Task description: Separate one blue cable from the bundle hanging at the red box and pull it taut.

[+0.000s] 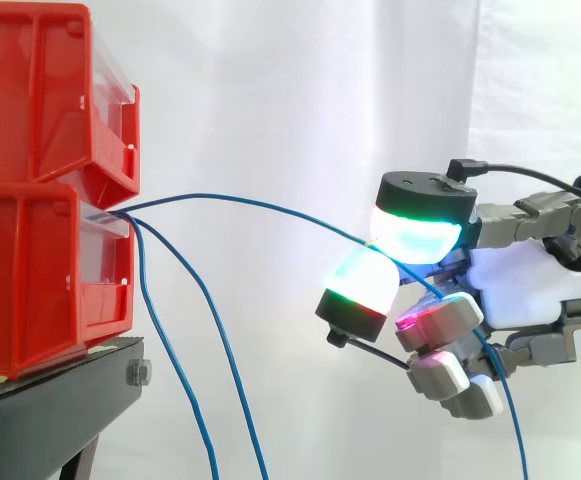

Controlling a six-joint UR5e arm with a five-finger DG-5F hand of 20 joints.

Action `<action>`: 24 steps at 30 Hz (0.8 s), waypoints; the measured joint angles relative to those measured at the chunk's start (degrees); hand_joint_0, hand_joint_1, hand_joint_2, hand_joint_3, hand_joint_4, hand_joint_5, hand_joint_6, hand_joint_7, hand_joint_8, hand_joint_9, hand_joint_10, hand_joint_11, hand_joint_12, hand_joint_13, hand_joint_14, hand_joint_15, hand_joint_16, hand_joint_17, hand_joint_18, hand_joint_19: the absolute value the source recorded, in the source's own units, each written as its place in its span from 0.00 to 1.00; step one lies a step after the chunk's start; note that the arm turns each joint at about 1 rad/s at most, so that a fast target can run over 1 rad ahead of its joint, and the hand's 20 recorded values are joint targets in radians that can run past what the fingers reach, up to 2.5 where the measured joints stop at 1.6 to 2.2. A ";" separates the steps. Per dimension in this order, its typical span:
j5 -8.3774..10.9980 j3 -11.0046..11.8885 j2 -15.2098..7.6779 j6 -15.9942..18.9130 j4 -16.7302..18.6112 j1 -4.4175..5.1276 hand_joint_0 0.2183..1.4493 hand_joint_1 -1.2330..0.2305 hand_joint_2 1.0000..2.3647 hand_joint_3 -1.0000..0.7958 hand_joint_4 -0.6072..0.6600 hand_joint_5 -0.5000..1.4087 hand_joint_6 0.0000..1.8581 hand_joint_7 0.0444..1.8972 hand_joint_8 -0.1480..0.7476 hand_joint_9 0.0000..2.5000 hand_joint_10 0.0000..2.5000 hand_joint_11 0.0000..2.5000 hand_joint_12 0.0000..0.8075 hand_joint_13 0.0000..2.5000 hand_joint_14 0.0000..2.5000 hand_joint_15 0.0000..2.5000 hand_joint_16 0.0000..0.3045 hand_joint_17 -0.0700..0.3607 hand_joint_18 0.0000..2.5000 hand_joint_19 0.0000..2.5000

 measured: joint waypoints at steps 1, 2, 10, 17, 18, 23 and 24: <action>0.00 0.00 0.01 0.00 0.00 0.02 0.32 0.32 0.01 0.53 0.45 0.17 0.51 0.48 0.59 0.46 0.00 0.61 0.57 0.43 0.01 0.33 0.23 0.52 0.41 0.37; 0.03 -0.01 0.00 0.00 0.00 0.04 0.32 0.32 0.01 0.53 0.44 0.17 0.51 0.48 0.58 0.47 0.00 0.60 0.56 0.43 0.01 0.33 0.23 0.52 0.41 0.37; 0.07 -0.02 0.02 0.10 0.00 0.24 0.32 0.32 0.00 0.56 0.40 0.18 0.50 0.51 0.61 0.50 0.00 0.61 0.58 0.44 0.01 0.33 0.24 0.54 0.42 0.36; -0.05 -0.02 0.02 0.10 0.45 0.28 0.32 0.32 0.03 0.56 0.39 0.19 0.50 0.53 0.61 0.51 0.05 0.61 0.59 0.47 0.01 0.36 0.24 0.54 0.43 0.36; -0.08 -0.02 0.02 0.09 0.50 0.29 0.32 0.32 0.03 0.56 0.39 0.19 0.50 0.53 0.61 0.51 0.05 0.62 0.59 0.47 0.01 0.36 0.24 0.54 0.43 0.36; 0.05 -0.02 0.01 -0.05 0.57 0.29 0.32 0.32 0.03 0.56 0.40 0.19 0.50 0.52 0.61 0.51 0.05 0.61 0.59 0.48 0.01 0.37 0.24 0.55 0.44 0.36; 0.06 -0.02 0.02 -0.06 0.57 0.29 0.32 0.32 0.04 0.55 0.40 0.19 0.50 0.52 0.61 0.51 0.05 0.62 0.59 0.48 0.01 0.38 0.24 0.54 0.44 0.36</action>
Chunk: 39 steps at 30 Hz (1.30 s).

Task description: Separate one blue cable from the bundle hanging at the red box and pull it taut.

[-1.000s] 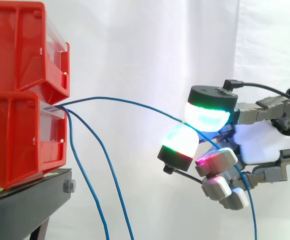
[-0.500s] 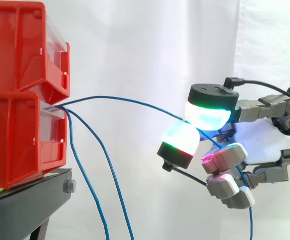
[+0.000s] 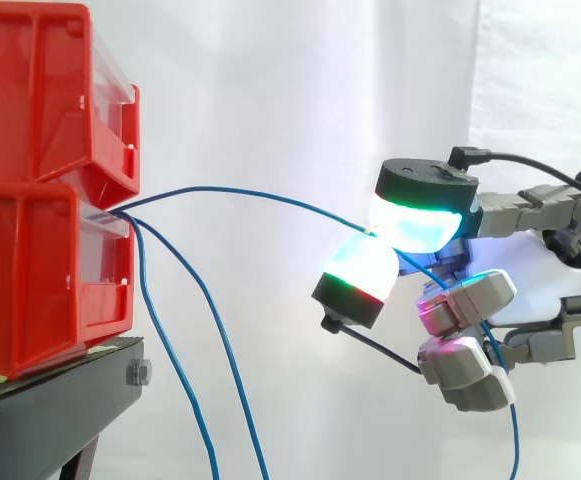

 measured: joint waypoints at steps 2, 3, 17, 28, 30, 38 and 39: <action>0.02 0.00 0.00 -0.01 0.00 0.00 0.32 0.32 0.02 0.55 0.41 0.19 0.50 0.52 0.60 0.50 0.20 0.60 0.59 0.52 0.01 0.45 0.24 0.54 0.46 0.37; 0.02 0.01 0.00 -0.01 -0.01 0.00 0.32 0.32 0.02 0.55 0.41 0.18 0.50 0.52 0.59 0.49 0.29 0.59 0.59 0.53 0.01 0.49 0.23 0.54 0.47 0.39; 0.04 0.01 0.01 -0.03 -0.05 0.00 0.33 0.31 0.00 0.55 0.44 0.19 0.50 0.52 0.58 0.44 0.72 0.52 0.58 0.56 0.15 0.61 0.21 0.50 0.52 0.44; 0.04 0.01 0.01 -0.03 -0.05 0.00 0.34 0.31 0.00 0.55 0.46 0.19 0.49 0.53 0.58 0.44 0.83 0.53 0.55 0.55 0.35 0.57 0.20 0.48 0.57 0.52; 0.04 0.01 0.00 -0.03 -0.03 0.00 0.34 0.31 0.00 0.55 0.46 0.19 0.49 0.53 0.58 0.43 0.86 0.52 0.55 0.55 0.37 0.56 0.20 0.49 0.57 0.52; 0.04 0.01 0.00 -0.03 -0.09 0.00 0.34 0.31 0.00 0.54 0.46 0.19 0.49 0.52 0.58 0.42 0.91 0.49 0.55 0.54 0.39 0.55 0.21 0.49 0.57 0.52; 0.04 0.01 0.00 -0.03 -0.10 0.00 0.34 0.31 0.00 0.54 0.46 0.19 0.49 0.52 0.58 0.42 0.93 0.49 0.55 0.54 0.41 0.54 0.20 0.49 0.57 0.53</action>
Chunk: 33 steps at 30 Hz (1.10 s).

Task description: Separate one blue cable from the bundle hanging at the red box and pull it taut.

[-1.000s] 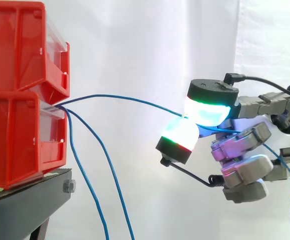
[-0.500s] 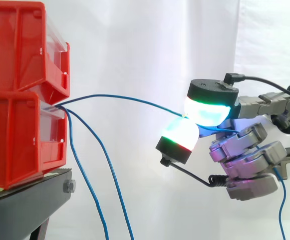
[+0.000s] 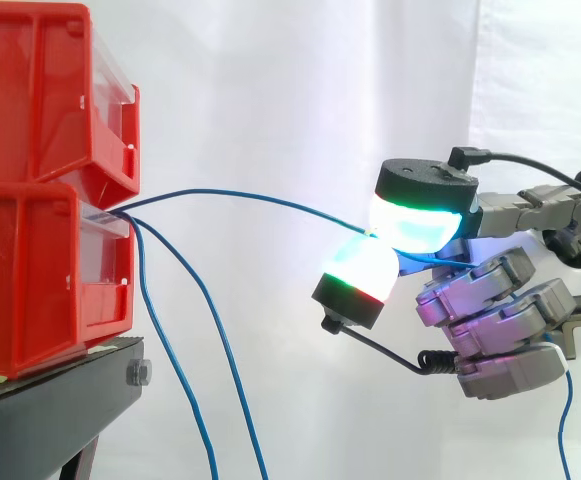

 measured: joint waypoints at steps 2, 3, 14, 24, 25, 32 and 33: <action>0.00 0.00 0.01 0.00 -0.02 0.00 0.34 0.31 0.00 0.54 0.46 0.19 0.49 0.52 0.58 0.42 0.93 0.49 0.55 0.54 0.43 0.54 0.21 0.49 0.58 0.53; 0.00 0.00 0.01 0.00 -0.02 0.00 0.34 0.31 0.00 0.54 0.46 0.19 0.49 0.52 0.59 0.42 0.93 0.49 0.55 0.54 0.43 0.54 0.20 0.49 0.58 0.53; 0.00 0.00 0.00 0.00 -0.03 0.00 0.34 0.31 0.00 0.54 0.46 0.19 0.49 0.53 0.59 0.41 0.94 0.50 0.55 0.54 0.44 0.53 0.21 0.49 0.58 0.53; 0.00 0.00 0.00 0.00 0.00 0.00 0.34 0.31 0.00 0.54 0.47 0.19 0.49 0.53 0.59 0.41 0.96 0.49 0.55 0.55 0.45 0.53 0.21 0.49 0.59 0.53; 0.00 0.00 0.00 0.00 -0.01 0.00 0.34 0.31 0.00 0.54 0.47 0.19 0.49 0.53 0.58 0.41 0.96 0.49 0.54 0.55 0.45 0.53 0.21 0.49 0.59 0.53; 0.00 0.00 0.01 0.00 -0.03 0.00 0.34 0.31 0.00 0.54 0.47 0.19 0.49 0.53 0.59 0.41 0.97 0.49 0.54 0.55 0.45 0.52 0.21 0.49 0.59 0.54; 0.00 0.00 0.01 0.00 -0.03 0.00 0.34 0.31 0.00 0.54 0.47 0.19 0.49 0.53 0.58 0.41 0.97 0.50 0.54 0.55 0.45 0.53 0.21 0.49 0.59 0.54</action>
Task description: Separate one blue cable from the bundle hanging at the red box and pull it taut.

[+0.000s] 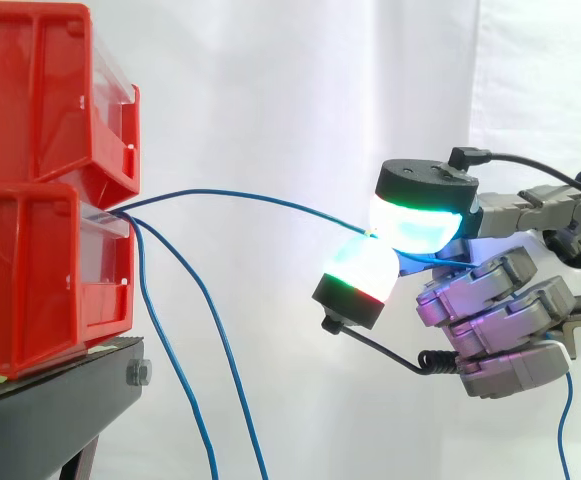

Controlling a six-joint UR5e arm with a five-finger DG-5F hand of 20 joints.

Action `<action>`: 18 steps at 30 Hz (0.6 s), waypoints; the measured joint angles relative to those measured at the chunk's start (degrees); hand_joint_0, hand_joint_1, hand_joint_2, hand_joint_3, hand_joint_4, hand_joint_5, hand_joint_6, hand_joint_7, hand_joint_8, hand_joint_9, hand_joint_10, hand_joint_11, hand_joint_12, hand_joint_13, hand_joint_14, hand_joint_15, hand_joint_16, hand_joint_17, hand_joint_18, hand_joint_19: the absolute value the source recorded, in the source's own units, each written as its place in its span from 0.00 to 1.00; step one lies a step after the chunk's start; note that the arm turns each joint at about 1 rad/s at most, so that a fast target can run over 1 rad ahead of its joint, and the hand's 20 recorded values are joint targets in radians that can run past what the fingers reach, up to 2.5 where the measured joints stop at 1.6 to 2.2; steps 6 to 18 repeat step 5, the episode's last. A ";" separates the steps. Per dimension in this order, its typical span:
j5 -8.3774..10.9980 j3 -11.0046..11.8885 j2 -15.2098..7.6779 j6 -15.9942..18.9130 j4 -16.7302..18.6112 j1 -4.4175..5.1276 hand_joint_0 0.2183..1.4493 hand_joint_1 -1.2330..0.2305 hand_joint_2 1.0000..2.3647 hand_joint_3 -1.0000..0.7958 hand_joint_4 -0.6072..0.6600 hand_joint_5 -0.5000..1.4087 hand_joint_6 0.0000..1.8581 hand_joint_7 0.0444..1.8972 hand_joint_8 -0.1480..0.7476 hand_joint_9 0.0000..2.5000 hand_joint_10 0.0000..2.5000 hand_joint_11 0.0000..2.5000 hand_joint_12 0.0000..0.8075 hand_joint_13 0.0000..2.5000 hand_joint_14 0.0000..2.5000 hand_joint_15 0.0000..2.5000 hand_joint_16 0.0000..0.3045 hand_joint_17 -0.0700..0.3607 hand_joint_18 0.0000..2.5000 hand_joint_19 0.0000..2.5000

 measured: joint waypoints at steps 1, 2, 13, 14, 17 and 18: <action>0.00 0.00 0.00 0.00 0.00 0.00 0.34 0.31 0.00 0.54 0.47 0.19 0.49 0.53 0.59 0.41 0.97 0.49 0.54 0.55 0.45 0.53 0.21 0.49 0.59 0.54; 0.00 0.00 0.00 0.00 0.00 0.00 0.34 0.31 0.00 0.54 0.47 0.19 0.49 0.53 0.59 0.41 0.97 0.49 0.55 0.55 0.45 0.53 0.21 0.49 0.59 0.54; 0.00 0.00 -0.01 0.00 0.00 0.00 0.34 0.31 0.00 0.54 0.47 0.19 0.49 0.53 0.59 0.41 0.97 0.50 0.53 0.55 0.45 0.52 0.21 0.49 0.59 0.55; 0.00 0.00 -0.01 0.00 0.00 0.00 0.34 0.31 0.00 0.54 0.47 0.19 0.49 0.53 0.59 0.41 0.97 0.50 0.53 0.55 0.45 0.52 0.21 0.49 0.59 0.55; 0.00 0.00 -0.01 0.00 0.00 0.00 0.34 0.31 0.00 0.54 0.47 0.19 0.49 0.53 0.59 0.41 0.97 0.50 0.53 0.55 0.45 0.52 0.21 0.49 0.59 0.55; 0.00 0.00 -0.01 0.00 0.00 0.00 0.34 0.31 0.00 0.54 0.47 0.19 0.49 0.53 0.59 0.41 0.97 0.50 0.53 0.55 0.45 0.52 0.21 0.49 0.59 0.55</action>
